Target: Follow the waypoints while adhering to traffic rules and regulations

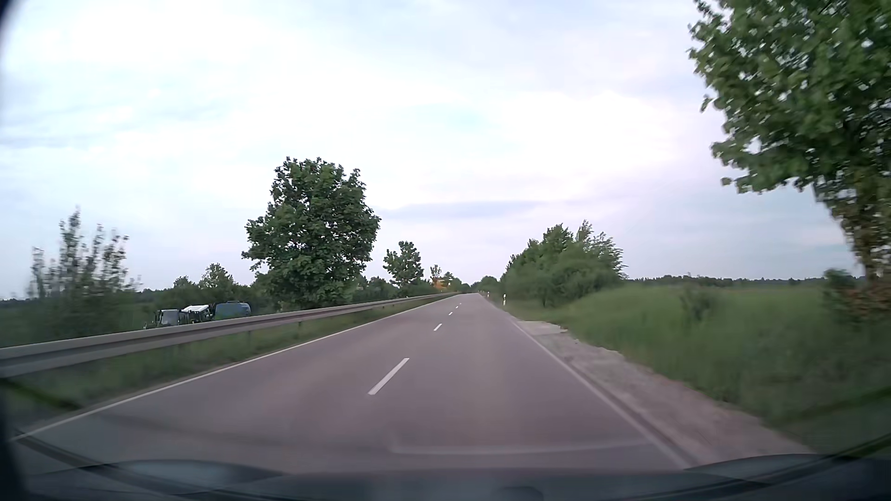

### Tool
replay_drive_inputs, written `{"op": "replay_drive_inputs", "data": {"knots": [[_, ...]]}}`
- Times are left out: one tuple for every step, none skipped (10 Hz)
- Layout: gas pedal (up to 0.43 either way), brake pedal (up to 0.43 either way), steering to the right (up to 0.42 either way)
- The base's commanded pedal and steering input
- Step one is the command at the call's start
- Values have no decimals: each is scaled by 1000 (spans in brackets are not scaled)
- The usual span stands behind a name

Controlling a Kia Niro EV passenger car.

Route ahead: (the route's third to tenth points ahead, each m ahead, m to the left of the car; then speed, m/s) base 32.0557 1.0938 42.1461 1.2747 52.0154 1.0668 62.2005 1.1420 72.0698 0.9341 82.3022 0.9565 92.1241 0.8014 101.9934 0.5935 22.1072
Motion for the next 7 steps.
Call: {"op": "replay_drive_inputs", "data": {"knots": [[228,0,0],[228,0,0],[228,0,0],[228,0,0],[228,0,0],[228,0,0],[228,0,0]]}}
